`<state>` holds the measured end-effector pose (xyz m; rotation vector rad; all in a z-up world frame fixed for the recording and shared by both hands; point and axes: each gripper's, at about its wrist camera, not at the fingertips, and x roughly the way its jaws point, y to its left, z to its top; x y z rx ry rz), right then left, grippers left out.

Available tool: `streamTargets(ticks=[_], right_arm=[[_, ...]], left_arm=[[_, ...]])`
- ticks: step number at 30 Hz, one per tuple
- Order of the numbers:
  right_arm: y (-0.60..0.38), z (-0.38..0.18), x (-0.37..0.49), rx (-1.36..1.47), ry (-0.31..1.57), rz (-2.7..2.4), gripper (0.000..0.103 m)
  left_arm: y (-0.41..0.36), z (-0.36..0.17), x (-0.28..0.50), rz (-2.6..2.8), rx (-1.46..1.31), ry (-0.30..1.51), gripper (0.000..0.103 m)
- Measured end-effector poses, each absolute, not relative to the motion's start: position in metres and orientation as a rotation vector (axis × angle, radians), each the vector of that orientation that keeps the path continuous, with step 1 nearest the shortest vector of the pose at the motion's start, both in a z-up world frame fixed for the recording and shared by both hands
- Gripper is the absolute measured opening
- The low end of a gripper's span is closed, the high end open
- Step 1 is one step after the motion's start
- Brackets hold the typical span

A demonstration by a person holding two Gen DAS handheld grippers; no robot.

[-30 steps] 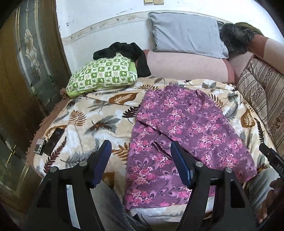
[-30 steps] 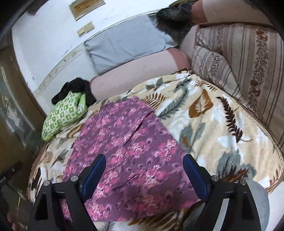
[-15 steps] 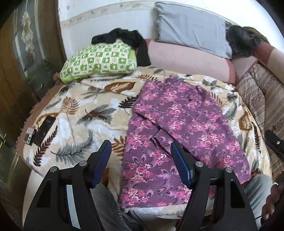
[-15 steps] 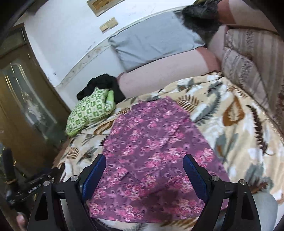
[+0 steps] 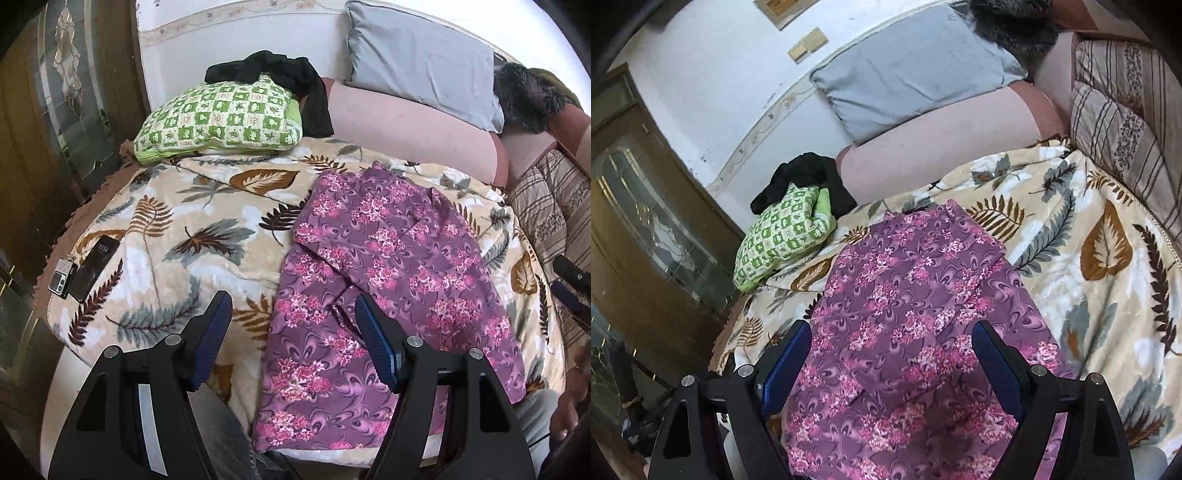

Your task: Fold small clothes

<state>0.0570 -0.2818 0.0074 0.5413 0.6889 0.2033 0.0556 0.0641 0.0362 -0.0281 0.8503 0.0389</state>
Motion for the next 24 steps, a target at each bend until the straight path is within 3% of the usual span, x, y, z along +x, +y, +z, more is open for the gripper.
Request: streamTargets(ticks=[13,24], right_arm=[[-0.277,-0.002,0.084,0.543,0.723,0.202,0.087],[-0.307,-0.024,0.162,0.542,0.81,0.215,0.087]], left_arm=[[0.071,0.018,0.081,0.04,-0.039,0.891,0.069],[0.074,-0.012,0.204,-0.056,-0.122,0.977,0.069]])
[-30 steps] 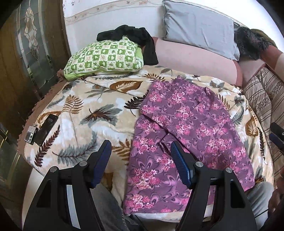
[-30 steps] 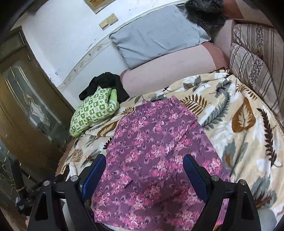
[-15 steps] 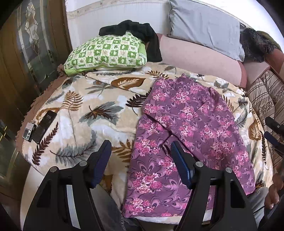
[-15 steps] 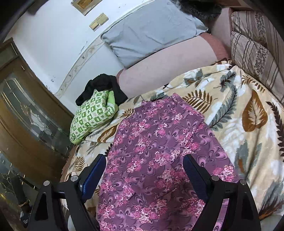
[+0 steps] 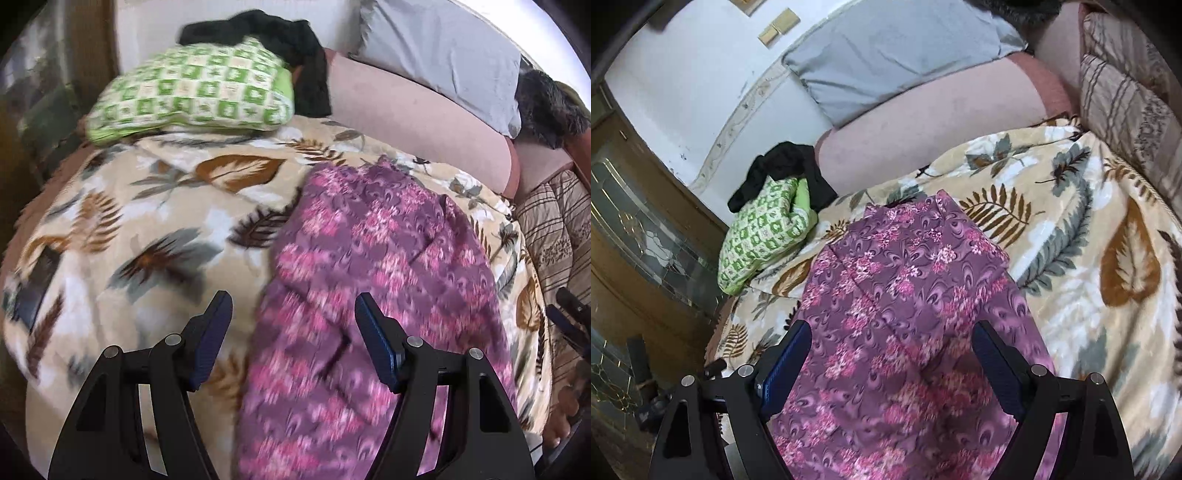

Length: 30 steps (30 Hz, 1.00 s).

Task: Fold small clothes
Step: 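Grasp the shirt hem with the left gripper while the right gripper grasps the hem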

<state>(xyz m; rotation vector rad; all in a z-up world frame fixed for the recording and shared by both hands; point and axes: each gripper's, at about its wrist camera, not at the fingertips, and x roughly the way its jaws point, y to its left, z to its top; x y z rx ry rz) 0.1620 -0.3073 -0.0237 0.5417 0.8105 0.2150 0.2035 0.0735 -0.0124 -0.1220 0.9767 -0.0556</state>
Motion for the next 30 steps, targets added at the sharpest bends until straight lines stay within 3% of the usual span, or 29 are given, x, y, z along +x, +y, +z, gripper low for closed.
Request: streamTargets(ticks=[14,21,22,23,24,25,26,27,30], right_arm=[[-0.339,-0.1,0.382,0.485,1.074,0.153,0.087],[-0.335,-0.128,0.453,0.419,1.136,0.122,0.082],[-0.336,-0.134,0.459,0.425,1.149,0.115,0.073],[-0.336,-0.14,0.466,0.432,1.168,0.121,0.057],[-0.335,-0.145,0.471,0.427,1.184,0.115,0.048],[-0.335,-0.147,0.475,0.409,1.188,0.087,0.033],[-0.335,-0.146,0.475,0.388,1.184,0.065,0.015],[-0.335,-0.144,0.476,0.369,1.18,0.052,0.009],[-0.339,-0.121,0.462,0.349,1.117,0.046,0.005]], left_arm=[[0.069,-0.094,0.426,-0.191,-0.203,1.14,0.069],[0.058,-0.129,0.495,-0.179,-0.141,1.244,0.069],[0.06,-0.136,0.503,-0.172,-0.169,1.257,0.069],[0.062,-0.144,0.508,-0.177,-0.203,1.285,0.069],[0.064,-0.149,0.511,-0.177,-0.23,1.311,0.064],[0.064,-0.15,0.512,-0.166,-0.235,1.308,0.057],[0.064,-0.147,0.511,-0.175,-0.236,1.296,0.023],[0.065,-0.145,0.511,-0.239,-0.274,1.32,0.006],[0.074,-0.118,0.498,-0.253,-0.268,1.251,0.006]])
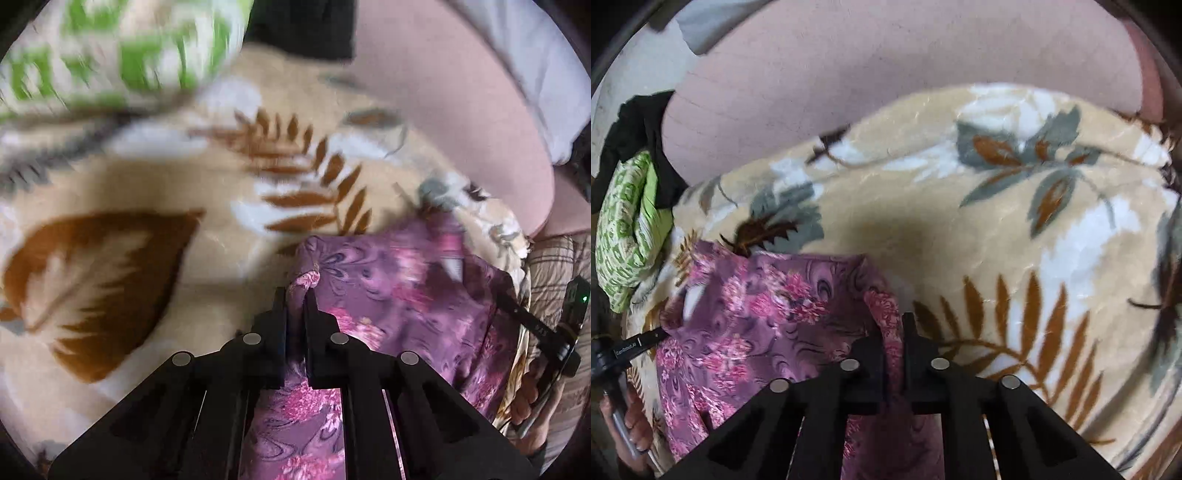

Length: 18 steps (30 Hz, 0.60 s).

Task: Fold small clothes
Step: 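Grasp the shirt hem with the left gripper while the right gripper grasps the hem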

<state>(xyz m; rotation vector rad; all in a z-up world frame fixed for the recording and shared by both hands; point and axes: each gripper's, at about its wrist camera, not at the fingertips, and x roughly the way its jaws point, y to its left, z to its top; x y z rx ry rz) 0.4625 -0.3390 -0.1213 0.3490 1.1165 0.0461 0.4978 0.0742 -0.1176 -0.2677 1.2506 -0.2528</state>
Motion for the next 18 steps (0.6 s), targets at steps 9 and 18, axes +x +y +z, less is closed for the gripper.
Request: streamTargets(ticks=[9,18], right_arm=[[-0.348,-0.012,0.316,0.391,0.827,0.137,0.005],[-0.352,-0.048,0.104,0.601,0.748,0.166,0.005]], left_arm=[[0.111,0.015,0.349,-0.377,-0.306,0.94,0.006],[0.122,-0.04,0.158,-0.324,-0.292,1.012,0.007]])
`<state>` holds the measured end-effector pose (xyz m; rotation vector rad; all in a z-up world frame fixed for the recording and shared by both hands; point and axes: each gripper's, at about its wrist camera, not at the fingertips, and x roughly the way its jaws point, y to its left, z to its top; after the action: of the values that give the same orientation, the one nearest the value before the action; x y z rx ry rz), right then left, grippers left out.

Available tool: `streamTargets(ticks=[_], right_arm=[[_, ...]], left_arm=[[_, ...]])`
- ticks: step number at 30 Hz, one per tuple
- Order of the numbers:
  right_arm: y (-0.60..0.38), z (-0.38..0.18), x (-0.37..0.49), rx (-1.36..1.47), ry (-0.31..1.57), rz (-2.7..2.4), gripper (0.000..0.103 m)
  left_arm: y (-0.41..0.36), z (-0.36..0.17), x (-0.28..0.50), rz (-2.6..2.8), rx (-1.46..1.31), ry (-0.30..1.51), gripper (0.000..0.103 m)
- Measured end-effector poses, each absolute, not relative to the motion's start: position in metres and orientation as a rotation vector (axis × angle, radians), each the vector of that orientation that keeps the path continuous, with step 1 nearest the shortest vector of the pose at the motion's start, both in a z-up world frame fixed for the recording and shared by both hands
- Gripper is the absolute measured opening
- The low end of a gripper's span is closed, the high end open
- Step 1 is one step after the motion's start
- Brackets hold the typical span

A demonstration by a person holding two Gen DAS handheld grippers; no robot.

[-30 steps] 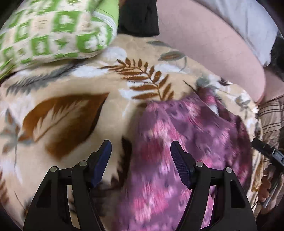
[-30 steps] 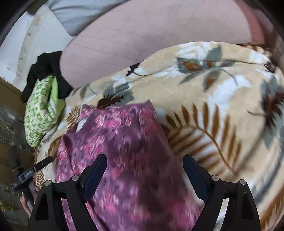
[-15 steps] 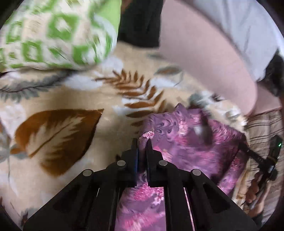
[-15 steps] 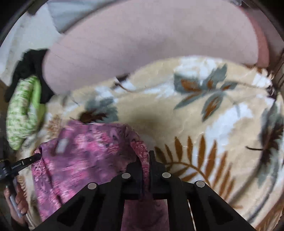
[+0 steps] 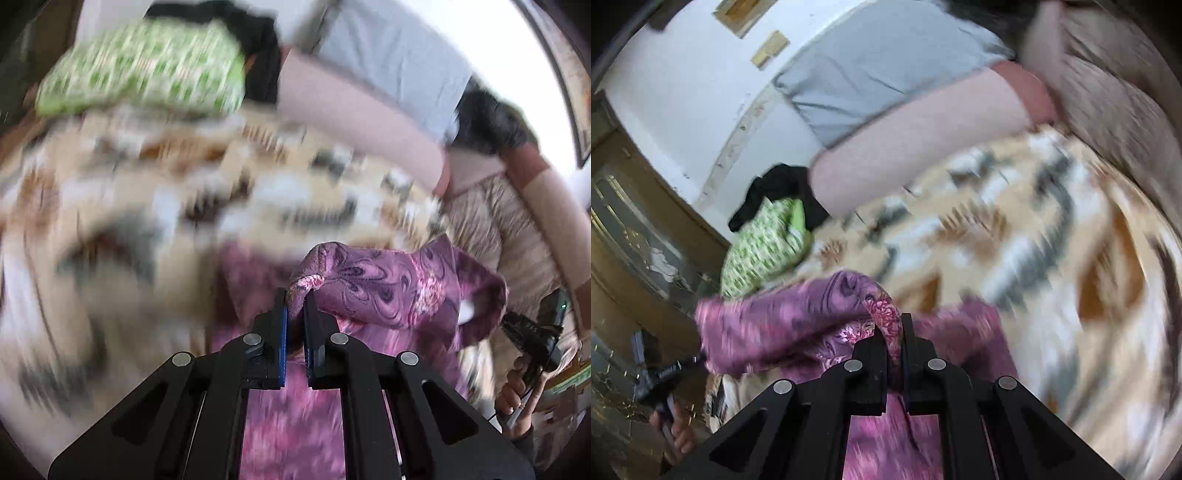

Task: Fold small clothes
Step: 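Grasp the shirt hem with the left gripper while the right gripper grasps the hem, then lift the hem with both grippers and fold it over toward the collar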

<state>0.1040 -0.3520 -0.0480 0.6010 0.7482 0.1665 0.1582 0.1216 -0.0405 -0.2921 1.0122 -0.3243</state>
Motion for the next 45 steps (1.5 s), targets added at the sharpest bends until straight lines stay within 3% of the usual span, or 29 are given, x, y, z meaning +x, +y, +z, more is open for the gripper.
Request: streamTargets(ticks=[4,6,9,12,13,17,25,30,32,34,37,39,41,45], right_arm=[[-0.347,-0.096,0.082,0.642,0.895,0.068,0.005],[-0.35,-0.099,0.075,0.655,0.898,0.054,0.006],[-0.354,-0.104,0.057,0.659,0.902,-0.007,0.017],[-0.362,-0.11,0.035,0.745,0.892,-0.017,0.036],[-0.364,-0.11,0.028,0.773,0.875,-0.012,0.041],[-0.361,-0.101,0.01,0.786,0.811,0.012,0.048],[-0.33,-0.108,0.026,0.777,0.869,0.172,0.048],[-0.343,-0.134,0.033,0.981,0.903,0.232,0.05],[-0.35,-0.139,0.038,1.036,0.91,0.23,0.067],[-0.356,-0.141,0.048,1.053,0.924,0.206,0.073],[-0.358,-0.136,0.058,1.023,0.92,0.199,0.073],[-0.356,-0.133,0.06,0.969,0.92,0.172,0.065],[-0.355,-0.137,0.059,0.921,0.95,0.137,0.045],[-0.355,-0.145,0.052,0.907,0.977,0.119,0.026]], left_arm=[[0.114,-0.098,0.127,-0.229,-0.33,1.17,0.009],[0.116,-0.102,0.11,-0.228,-0.392,1.165,0.011],[0.108,-0.09,0.096,-0.239,-0.351,1.133,0.026],[0.101,-0.078,0.087,-0.26,-0.323,1.109,0.046],[0.1,-0.076,0.085,-0.265,-0.334,1.104,0.048],[0.102,-0.066,0.083,-0.328,-0.427,1.1,0.049],[0.086,-0.075,0.108,-0.251,-0.469,1.19,0.05],[0.1,-0.082,0.109,-0.255,-0.65,1.212,0.049],[0.103,-0.079,0.11,-0.233,-0.657,1.2,0.05],[0.102,-0.088,0.119,-0.184,-0.678,1.243,0.053],[0.097,-0.105,0.136,-0.195,-0.712,1.303,0.053],[0.092,-0.116,0.143,-0.176,-0.711,1.351,0.053],[0.092,-0.122,0.139,-0.139,-0.745,1.369,0.053],[0.092,-0.13,0.128,-0.136,-0.769,1.401,0.053]])
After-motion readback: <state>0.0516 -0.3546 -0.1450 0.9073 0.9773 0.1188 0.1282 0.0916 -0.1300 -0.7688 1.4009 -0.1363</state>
